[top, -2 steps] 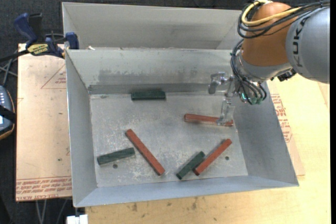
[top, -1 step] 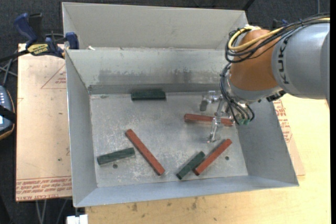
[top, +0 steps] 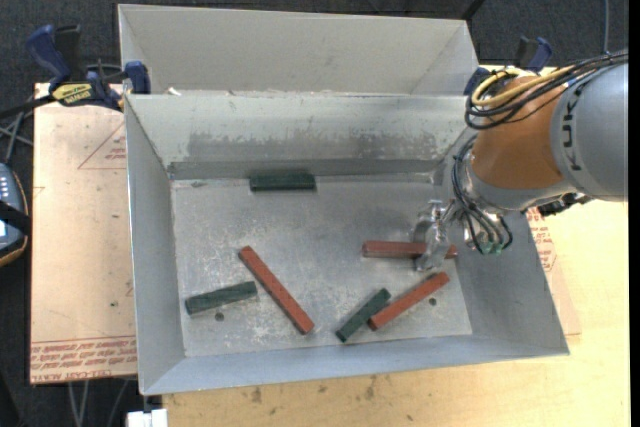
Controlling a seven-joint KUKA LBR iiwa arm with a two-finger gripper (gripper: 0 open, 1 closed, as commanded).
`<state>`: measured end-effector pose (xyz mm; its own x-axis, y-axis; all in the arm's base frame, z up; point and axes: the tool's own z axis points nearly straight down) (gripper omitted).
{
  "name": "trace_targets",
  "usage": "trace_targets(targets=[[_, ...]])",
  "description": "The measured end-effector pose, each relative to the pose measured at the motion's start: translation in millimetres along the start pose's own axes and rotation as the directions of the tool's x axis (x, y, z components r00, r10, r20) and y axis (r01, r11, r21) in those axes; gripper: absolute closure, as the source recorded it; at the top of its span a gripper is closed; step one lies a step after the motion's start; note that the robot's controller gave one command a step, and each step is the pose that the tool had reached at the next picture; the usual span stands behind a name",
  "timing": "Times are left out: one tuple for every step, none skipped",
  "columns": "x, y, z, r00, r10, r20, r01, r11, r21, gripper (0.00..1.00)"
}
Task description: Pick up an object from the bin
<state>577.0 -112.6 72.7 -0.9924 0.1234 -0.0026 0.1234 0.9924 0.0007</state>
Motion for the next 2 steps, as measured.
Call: trace_targets(targets=[[0.0, 0, 0, 1.000, -0.001, 0.000, 0.001, 1.000, 0.000, 1.00], [-15.0, 40, -133, 0.999, -0.042, 0.001, 0.042, 0.999, 0.000, 1.00]])
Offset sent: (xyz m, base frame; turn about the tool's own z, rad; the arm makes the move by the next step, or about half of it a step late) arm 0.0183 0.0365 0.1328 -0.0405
